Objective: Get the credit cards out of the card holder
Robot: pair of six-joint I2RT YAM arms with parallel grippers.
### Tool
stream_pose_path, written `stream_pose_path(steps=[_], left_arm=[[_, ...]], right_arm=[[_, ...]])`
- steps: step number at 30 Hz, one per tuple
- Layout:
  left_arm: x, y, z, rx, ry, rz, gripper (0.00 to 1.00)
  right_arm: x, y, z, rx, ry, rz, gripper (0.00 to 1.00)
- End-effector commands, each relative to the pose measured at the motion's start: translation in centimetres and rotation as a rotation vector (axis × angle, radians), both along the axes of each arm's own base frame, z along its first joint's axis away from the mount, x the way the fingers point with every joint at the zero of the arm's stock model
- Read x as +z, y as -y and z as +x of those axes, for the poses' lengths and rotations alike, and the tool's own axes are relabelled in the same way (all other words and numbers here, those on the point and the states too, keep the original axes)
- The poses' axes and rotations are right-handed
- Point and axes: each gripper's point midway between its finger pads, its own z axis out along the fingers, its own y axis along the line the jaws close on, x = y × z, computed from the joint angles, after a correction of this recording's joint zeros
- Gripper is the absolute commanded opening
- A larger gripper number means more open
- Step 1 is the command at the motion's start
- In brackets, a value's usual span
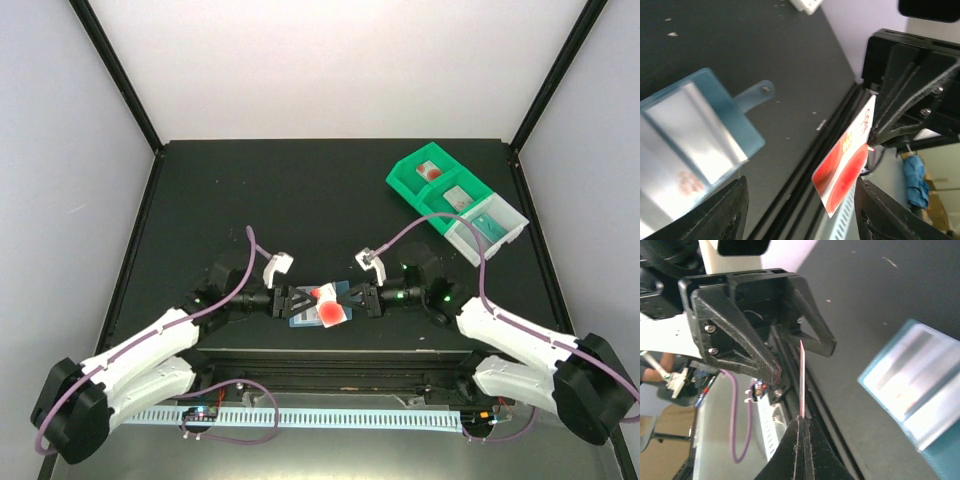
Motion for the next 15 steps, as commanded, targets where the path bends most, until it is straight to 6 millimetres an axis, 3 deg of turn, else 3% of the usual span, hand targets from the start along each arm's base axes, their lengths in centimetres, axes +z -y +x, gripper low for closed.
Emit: stream_pose_path(steps=[1, 10, 15], left_arm=[[3.9, 0.6, -1.9, -0.115, 0.081, -0.120, 0.58], [5.3, 0.7, -3.1, -0.155, 0.078, -0.222, 0.37], [5.5, 0.9, -3.3, -0.168, 0.059, -0.251, 0.07]], right_arm=[[3.3, -0.2, -1.9, 0.103, 0.020, 0.116, 0.01], [4.5, 0.1, -3.4, 0.149, -0.014, 0.181, 0.01], [4.6, 0.2, -3.5, 0.145, -0.020, 0.188, 0.01]])
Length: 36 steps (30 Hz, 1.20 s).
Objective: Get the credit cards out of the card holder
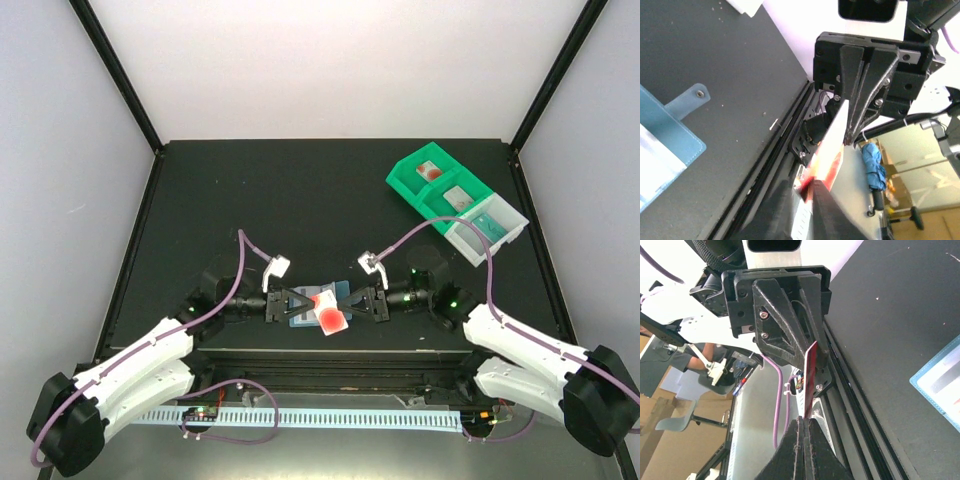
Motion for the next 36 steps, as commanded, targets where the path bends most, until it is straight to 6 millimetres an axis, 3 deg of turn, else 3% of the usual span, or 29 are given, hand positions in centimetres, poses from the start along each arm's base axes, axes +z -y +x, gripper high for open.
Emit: stream_pose_path(steps=[1, 7, 12, 16, 20, 27, 32, 36], left_arm=[[1.6, 0.4, -0.4, -0.043, 0.013, -0.066, 0.03], [2.6, 0.3, -0.7, -0.051, 0.025, -0.091, 0.02], [1.9, -0.2, 0.2, 0.034, 0.029, -0.047, 0.02], [0.9, -0.8, 1.4, 0.119, 0.014, 0.015, 0.02], [0.3, -1.2, 2.7, 0.180, 0.016, 0.078, 0.02], [-1.0, -3.1, 5.6, 0.341, 0.045, 0.273, 0.02], [-0.1, -3.3, 6.0, 0.362, 0.086, 0.272, 0.02], [0.6, -3.2, 6.0, 0.375, 0.096, 0.232, 0.02]], right_arm=[[0.9, 0.1, -0.4, 0.017, 0.001, 0.034, 0.01], [1.0, 0.3, -0.2, -0.008, -0.002, 0.023, 0.03], [0.8, 1.1, 1.9, -0.168, 0.009, -0.050, 0.31], [1.1, 3.0, 5.4, -0.411, 0.035, -0.154, 0.38], [1.0, 6.4, 9.2, -0.686, 0.090, -0.315, 0.42], [0.6, 15.3, 16.2, -1.178, 0.133, -0.585, 0.42], [0.5, 19.5, 20.8, -1.336, 0.156, -0.718, 0.42], [-1.4, 21.9, 24.8, -1.374, 0.134, -0.852, 0.43]])
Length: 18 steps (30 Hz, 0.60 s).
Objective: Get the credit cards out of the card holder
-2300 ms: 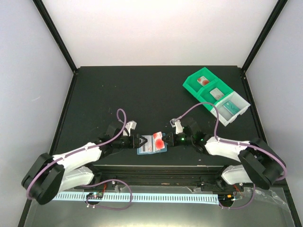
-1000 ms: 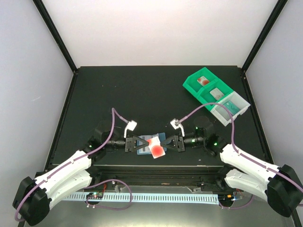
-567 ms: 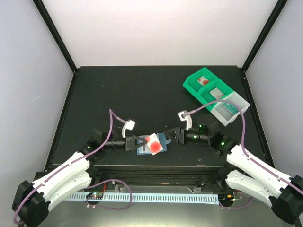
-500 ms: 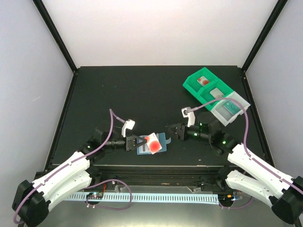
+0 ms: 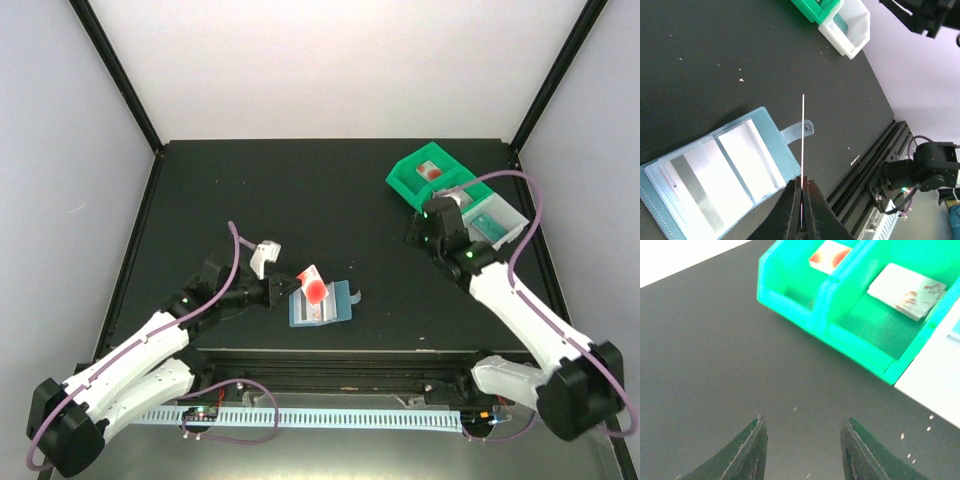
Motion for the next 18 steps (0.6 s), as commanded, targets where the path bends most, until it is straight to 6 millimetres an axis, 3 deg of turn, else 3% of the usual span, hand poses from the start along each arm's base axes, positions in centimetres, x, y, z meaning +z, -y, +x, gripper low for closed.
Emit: stream_pose_path(steps=[1, 8, 14, 18], left_arm=[[1.9, -0.3, 0.6, 0.029, 0.062, -0.020, 0.01], [3.1, -0.3, 0.1, 0.015, 0.075, -0.040, 0.02], [4.3, -1.1, 0.3, 0.051, 0.135, -0.039, 0.02], [4.4, -1.3, 0.2, 0.056, 0.139, -0.038, 0.02]], right_arm=[[-1.2, 3.6, 3.9, -0.095, -0.036, -0.137, 0.43], [-3.7, 4.9, 9.3, -0.150, -0.047, -0.163, 0.61], [-5.4, 5.7, 13.6, -0.249, -0.077, -0.138, 0.65], [-6.0, 6.5, 15.4, -0.303, -0.077, -0.135, 0.67]])
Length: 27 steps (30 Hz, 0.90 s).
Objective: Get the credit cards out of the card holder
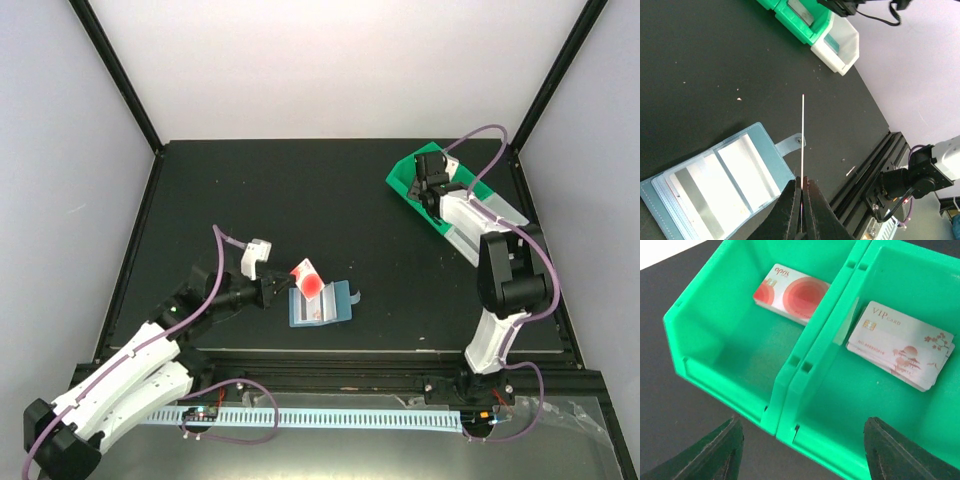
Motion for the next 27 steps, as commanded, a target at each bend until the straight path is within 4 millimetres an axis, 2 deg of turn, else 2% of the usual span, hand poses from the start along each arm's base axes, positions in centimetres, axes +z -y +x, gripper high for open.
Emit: stream_pose_path(steps=[1, 7, 12, 16, 17, 21, 27], left_arm=[[1.9, -0.4, 0.4, 0.022, 0.050, -0.001, 0.01], [1.4, -0.2, 0.7, 0.031, 0.036, -0.009, 0.02], [1.0, 0.0, 0.6, 0.013, 0.020, -0.002, 0.02], [0.8, 0.0, 0.6, 0.017, 0.016, -0.013, 0.02], [0.9, 0.1, 0.5, 0.012, 0.015, -0.016, 0.02], [0.6, -0.1, 0.5, 0.023, 0.003, -0.009, 0.02], [3.6, -0.1, 0.1, 0.006, 0.051, -0.030, 0.01]], right_arm=[[0.4, 1.8, 2.1, -0.104, 0.045, -0.008, 0.68], [-1.2, 1.7, 3.8, -0.106, 0.020, -0.032, 0.68], [-3.2, 1.8, 4.4, -0.109, -0.037, -0.057, 0.67], [-4.8, 2.0, 4.0, -0.119, -0.067, -0.063, 0.66], [-5.1, 2.1, 3.8, -0.122, -0.075, -0.070, 0.63], [-5.1, 2.4, 2.8, -0.121, -0.095, -0.080, 0.62], [-5.9, 2.5, 0.6, -0.114, -0.129, -0.070, 0.62]])
